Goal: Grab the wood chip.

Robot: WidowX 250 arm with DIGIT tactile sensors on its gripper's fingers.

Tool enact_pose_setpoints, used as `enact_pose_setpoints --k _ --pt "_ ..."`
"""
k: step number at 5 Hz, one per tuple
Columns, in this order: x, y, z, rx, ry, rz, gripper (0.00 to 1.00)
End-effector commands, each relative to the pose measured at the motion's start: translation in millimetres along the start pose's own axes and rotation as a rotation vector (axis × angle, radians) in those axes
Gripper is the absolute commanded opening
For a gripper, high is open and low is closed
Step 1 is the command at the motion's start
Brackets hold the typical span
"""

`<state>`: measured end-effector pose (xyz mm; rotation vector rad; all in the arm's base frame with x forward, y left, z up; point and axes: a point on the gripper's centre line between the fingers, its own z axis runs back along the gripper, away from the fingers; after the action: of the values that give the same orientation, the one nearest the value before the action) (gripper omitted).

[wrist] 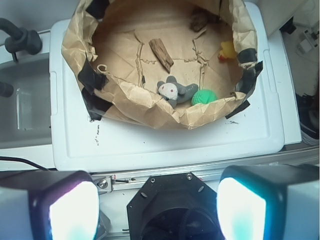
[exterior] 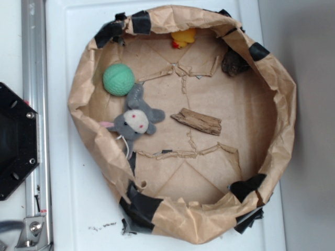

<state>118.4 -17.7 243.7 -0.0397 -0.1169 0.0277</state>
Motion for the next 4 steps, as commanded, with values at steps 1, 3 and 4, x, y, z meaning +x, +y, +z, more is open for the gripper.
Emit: enact_pose_setpoints --k 1,3,4 --pt "0.0 0.0 0.0 0.000 0.000 0.000 1.00" --pt "95.2 5.6 -64.2 0.215 -0.532 -0.321 1.00" --pt "135.4 17.5 -93.9 0.210 -0.572 -0.354 1.00"
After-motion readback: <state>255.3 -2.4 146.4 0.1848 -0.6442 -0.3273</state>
